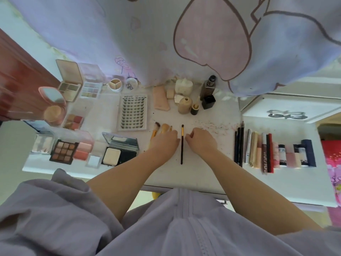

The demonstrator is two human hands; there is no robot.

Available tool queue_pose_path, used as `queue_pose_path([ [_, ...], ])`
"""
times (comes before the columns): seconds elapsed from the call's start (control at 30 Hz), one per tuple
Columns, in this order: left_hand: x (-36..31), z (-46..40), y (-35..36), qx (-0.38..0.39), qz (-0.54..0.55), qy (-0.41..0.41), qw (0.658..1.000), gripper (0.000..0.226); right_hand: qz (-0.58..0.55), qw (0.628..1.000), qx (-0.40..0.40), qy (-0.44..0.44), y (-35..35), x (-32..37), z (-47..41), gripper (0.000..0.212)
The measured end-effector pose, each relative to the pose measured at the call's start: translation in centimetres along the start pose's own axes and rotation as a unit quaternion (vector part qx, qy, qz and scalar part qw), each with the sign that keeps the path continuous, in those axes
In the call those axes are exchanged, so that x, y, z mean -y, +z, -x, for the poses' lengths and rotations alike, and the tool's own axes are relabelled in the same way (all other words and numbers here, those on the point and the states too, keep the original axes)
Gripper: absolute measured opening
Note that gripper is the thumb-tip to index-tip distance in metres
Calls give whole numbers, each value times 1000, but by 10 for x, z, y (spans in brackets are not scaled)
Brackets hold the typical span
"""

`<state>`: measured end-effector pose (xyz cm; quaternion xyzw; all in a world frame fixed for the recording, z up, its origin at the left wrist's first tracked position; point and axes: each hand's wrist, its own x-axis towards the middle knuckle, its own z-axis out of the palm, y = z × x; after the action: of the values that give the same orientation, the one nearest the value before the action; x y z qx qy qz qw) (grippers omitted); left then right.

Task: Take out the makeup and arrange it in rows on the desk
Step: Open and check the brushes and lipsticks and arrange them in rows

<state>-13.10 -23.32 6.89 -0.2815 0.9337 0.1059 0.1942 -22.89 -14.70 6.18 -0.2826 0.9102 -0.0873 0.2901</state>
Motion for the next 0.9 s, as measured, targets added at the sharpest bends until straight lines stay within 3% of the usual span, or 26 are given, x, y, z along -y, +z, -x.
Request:
queue_pose_path([
  [0.2,-87,-8,-6,4,60,121,991,30,-18,994,-82,67,-50,-78,8,26],
  [0.33,-145,-13,5,30,109,162,980,28,-6,994,-59,91,-62,-122,7,26],
  [0.67,-187,-27,12,62,88,-15,994,23,69,997,11,21,-67,-133,-12,34],
  [0.9,-169,-19,17,74,126,-53,988,25,105,993,47,-6,-72,-117,-7,34],
])
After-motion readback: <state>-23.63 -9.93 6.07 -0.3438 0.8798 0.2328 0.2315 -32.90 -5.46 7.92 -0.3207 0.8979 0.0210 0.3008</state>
